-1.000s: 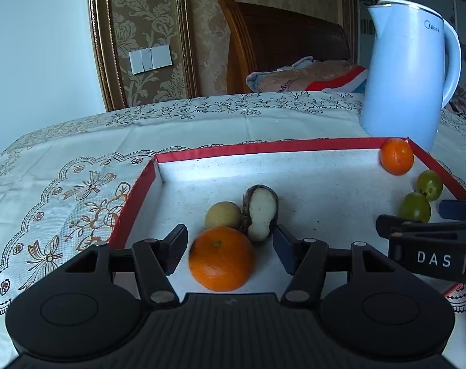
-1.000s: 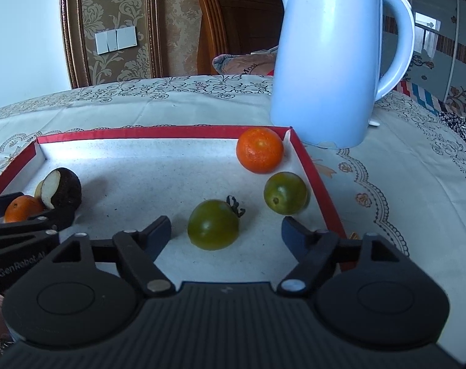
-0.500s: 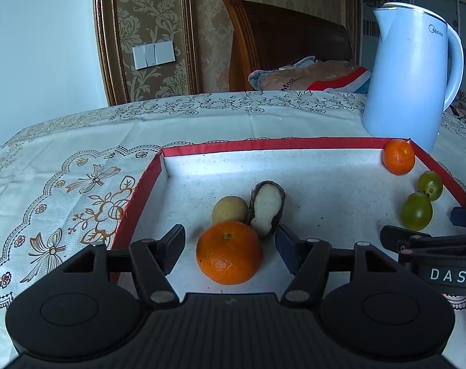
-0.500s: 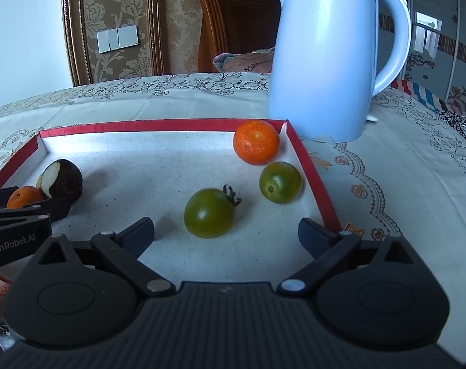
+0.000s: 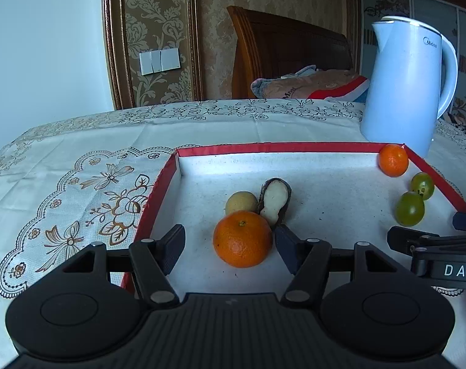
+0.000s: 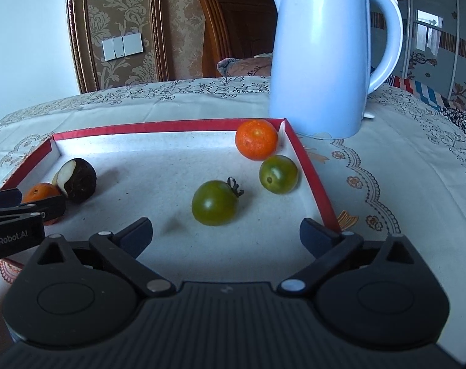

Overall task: Organize fruits
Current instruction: 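Withdraw both grippers from the tray toward the remaining eggplant and cucumber pieces, then grasp another eggplant slice with the left gripper while the right gripper reaches a dark eggplant piece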

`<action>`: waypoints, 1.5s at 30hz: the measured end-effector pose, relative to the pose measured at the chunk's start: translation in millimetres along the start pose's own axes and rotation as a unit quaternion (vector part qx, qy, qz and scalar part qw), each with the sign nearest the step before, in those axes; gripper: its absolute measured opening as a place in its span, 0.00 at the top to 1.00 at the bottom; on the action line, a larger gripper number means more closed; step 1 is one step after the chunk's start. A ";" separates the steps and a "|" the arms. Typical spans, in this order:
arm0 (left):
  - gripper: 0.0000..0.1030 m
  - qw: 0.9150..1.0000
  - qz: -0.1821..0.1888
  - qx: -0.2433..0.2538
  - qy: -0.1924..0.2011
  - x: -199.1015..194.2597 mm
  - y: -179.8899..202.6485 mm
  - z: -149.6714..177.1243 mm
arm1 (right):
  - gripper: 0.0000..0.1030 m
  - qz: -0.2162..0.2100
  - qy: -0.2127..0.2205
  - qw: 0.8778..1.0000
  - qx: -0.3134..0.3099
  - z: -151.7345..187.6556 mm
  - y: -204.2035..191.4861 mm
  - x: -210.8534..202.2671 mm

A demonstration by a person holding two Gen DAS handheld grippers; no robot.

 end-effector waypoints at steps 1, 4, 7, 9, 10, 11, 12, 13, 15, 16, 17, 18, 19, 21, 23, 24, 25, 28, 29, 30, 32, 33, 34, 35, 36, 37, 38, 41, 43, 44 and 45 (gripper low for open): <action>0.37 1.000 0.001 -0.002 0.001 -2.2 -1.5 0.4 | 0.00 -0.001 0.002 1.000 -0.001 0.6 -0.4 -1.9; 0.37 1.000 0.004 -0.007 0.003 -7.7 -5.3 1.4 | 0.00 -0.001 0.007 1.000 -0.004 2.8 -1.6 -6.9; 0.37 1.000 0.008 -0.014 0.005 -13.3 -8.7 3.1 | 0.00 0.000 0.014 1.000 -0.012 4.1 -3.3 -12.5; 0.37 1.000 0.010 -0.016 0.006 -17.0 -10.5 4.2 | 0.00 0.000 0.020 1.000 -0.017 6.1 -4.7 -17.2; 0.37 1.000 0.011 -0.016 0.008 -18.6 -10.9 4.7 | 0.00 0.000 0.025 1.000 -0.019 7.2 -5.7 -20.4; 0.37 1.000 0.012 -0.015 0.010 -20.9 -11.5 5.4 | 0.00 -0.001 0.030 0.999 -0.021 8.5 -6.7 -24.3; 0.37 1.000 0.014 -0.015 0.011 -22.8 -11.7 6.0 | 0.00 -0.002 0.035 0.999 -0.023 9.7 -7.6 -28.5; 0.37 1.000 0.017 -0.014 0.012 -26.1 -11.7 7.0 | 0.00 -0.004 0.041 0.999 -0.023 10.5 -7.7 -32.7; 0.37 0.999 0.026 -0.014 0.013 -31.4 -11.8 9.0 | 0.00 -0.011 0.052 0.998 -0.021 12.9 -6.9 -41.5; 0.37 0.999 0.031 -0.014 0.014 -34.7 -11.6 10.5 | 0.00 -0.015 0.057 0.998 -0.018 13.7 -6.2 -45.4; 0.36 0.999 0.036 -0.014 0.015 -37.6 -11.5 11.7 | 0.00 -0.019 0.061 0.998 -0.016 14.7 -5.6 -48.4; 0.31 0.999 0.041 -0.012 0.017 -41.3 -11.5 13.3 | 0.00 -0.023 0.066 0.997 -0.013 15.5 -4.7 -51.8; 0.27 0.999 0.045 -0.011 0.020 -45.2 -11.6 14.7 | 0.00 -0.026 0.068 0.997 -0.009 16.2 -3.6 -54.2; 0.23 0.998 0.052 -0.005 0.031 -54.5 -11.2 18.2 | 0.00 -0.035 0.066 0.997 -0.001 18.8 -0.8 -58.0; 0.23 0.997 0.059 0.009 0.041 -63.5 -8.9 22.3 | 0.00 -0.043 0.064 0.997 0.005 20.8 1.4 -60.7; 0.23 0.997 0.065 0.019 0.045 -68.1 -6.9 24.7 | 0.00 -0.048 0.062 0.997 0.010 22.4 2.7 -61.6; 0.23 0.996 0.071 0.029 0.049 -72.1 -5.0 27.4 | 0.00 -0.051 0.060 0.997 0.015 23.5 4.2 -62.2; 0.23 0.993 0.084 0.054 0.055 -80.0 0.6 34.2 | 0.00 -0.054 0.061 0.996 0.028 25.6 8.3 -64.2; 0.23 0.992 0.090 0.062 0.056 -81.8 3.5 36.2 | 0.00 -0.053 0.062 0.996 0.030 25.8 9.4 -64.6; 0.23 0.991 0.097 0.068 0.056 -82.7 5.7 37.3 | 0.00 -0.052 0.062 0.996 0.033 26.1 10.1 -64.6; 0.23 0.989 0.110 0.080 0.052 -82.9 11.8 39.5 | 0.00 -0.052 0.058 0.996 0.035 26.4 10.7 -62.8; 0.23 0.989 0.114 0.086 0.050 -82.1 14.5 40.8 | 0.00 -0.052 0.057 0.996 0.035 26.6 10.7 -62.3; 0.23 0.988 0.117 0.092 0.046 -81.3 16.8 42.3 | 0.00 -0.052 0.056 0.996 0.035 26.9 10.4 -62.2; 0.23 0.987 0.121 0.099 0.042 -80.9 19.4 44.4 | 0.00 -0.053 0.057 0.996 0.034 26.8 10.0 -62.4; 0.23 0.986 0.124 0.105 0.039 -80.2 21.6 46.2 | 0.00 -0.053 0.057 0.996 0.032 26.8 9.7 -62.6; 0.23 0.985 0.126 0.111 0.037 -79.9 23.6 47.7 | 0.00 -0.053 0.057 0.996 0.031 27.0 9.2 -62.6; 0.23 0.984 0.129 0.118 0.036 -79.6 25.7 49.6 | 0.00 -0.053 0.057 0.997 0.031 27.1 9.0 -62.4; 0.23 0.981 0.136 0.132 0.030 -79.0 30.7 53.6 | 0.00 -0.053 0.054 0.997 0.033 27.4 9.7 -61.6; 0.23 0.981 0.136 0.138 0.028 -78.5 32.2 55.7 | 0.00 -0.051 0.052 0.997 0.034 28.0 10.1 -61.0; 0.23 0.981 0.136 0.139 0.027 -78.1 32.4 56.3 | 0.00 -0.051 0.052 0.997 0.034 28.1 10.1 -61.0; 0.23 0.981 0.137 0.139 0.025 -77.4 32.8 57.0 | 0.00 -0.051 0.052 0.997 0.034 28.1 9.8 -61.1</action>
Point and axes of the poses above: each gripper's, at about its wrist camera, not at the fingertips, and x roughly the way its jaws point, y to its right, z to its underside, the point moved 6 cm from there along x, roughly the way its jaws point, and after that the axes turned 5 degrees about -x, right-handed, at the moved point
